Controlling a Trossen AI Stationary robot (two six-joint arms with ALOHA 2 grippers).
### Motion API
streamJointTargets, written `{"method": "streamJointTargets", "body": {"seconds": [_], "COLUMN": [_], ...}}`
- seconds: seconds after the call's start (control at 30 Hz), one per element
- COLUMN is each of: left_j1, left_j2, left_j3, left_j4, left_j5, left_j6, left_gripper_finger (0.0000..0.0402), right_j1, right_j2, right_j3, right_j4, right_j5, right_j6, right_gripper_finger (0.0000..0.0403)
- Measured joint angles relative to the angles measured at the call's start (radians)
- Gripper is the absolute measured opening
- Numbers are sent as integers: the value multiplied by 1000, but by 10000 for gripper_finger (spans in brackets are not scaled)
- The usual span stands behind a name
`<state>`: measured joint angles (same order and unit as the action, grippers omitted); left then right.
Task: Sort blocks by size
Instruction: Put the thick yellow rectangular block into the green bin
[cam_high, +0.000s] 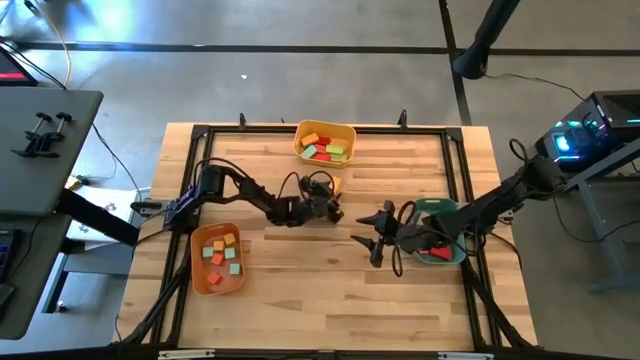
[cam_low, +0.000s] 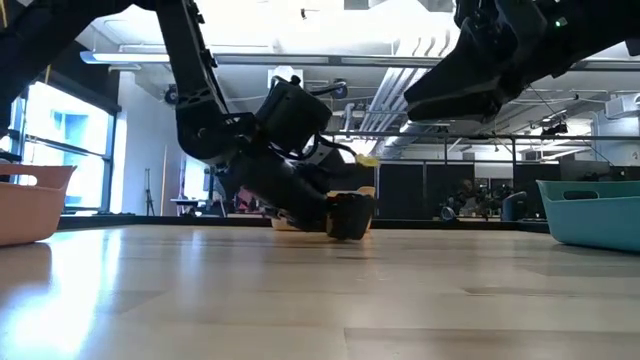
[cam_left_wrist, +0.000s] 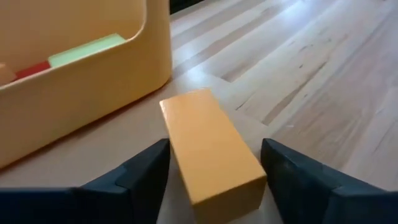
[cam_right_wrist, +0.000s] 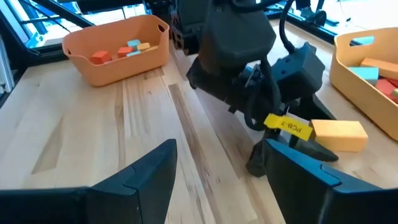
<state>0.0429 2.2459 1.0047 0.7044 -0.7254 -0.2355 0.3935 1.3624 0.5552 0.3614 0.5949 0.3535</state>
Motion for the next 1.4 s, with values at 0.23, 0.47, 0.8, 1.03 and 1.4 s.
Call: {"method": "streamJointTargets", "body": {"seconds": [0.23,0.47,0.8,1.03,1.4], "left_j1": [2,-33,-205,-330,-441], "left_j2": [0,-35,-238,-388,-452], "left_j3": [-1,-3,-5,-5,-5], "left_j4": [0,-31,-239,-261,-219], "left_j5": [78,118,93,15,77], "left_j6": [4,58,114,219,423], "left_gripper_finger": [146,99,99,99,99], "right_j1": [-1,2,2,15,75], "right_j2": [0,1,1,21,149], "right_j3": [0,-34,-50,-50,-50], "right_j4": [-37,-35,-33,26,460], "right_j5": [0,1,1,-3,-28], "right_j6": [26,57,80,11,-296], "right_gripper_finger": [233,233,233,233,233]}}
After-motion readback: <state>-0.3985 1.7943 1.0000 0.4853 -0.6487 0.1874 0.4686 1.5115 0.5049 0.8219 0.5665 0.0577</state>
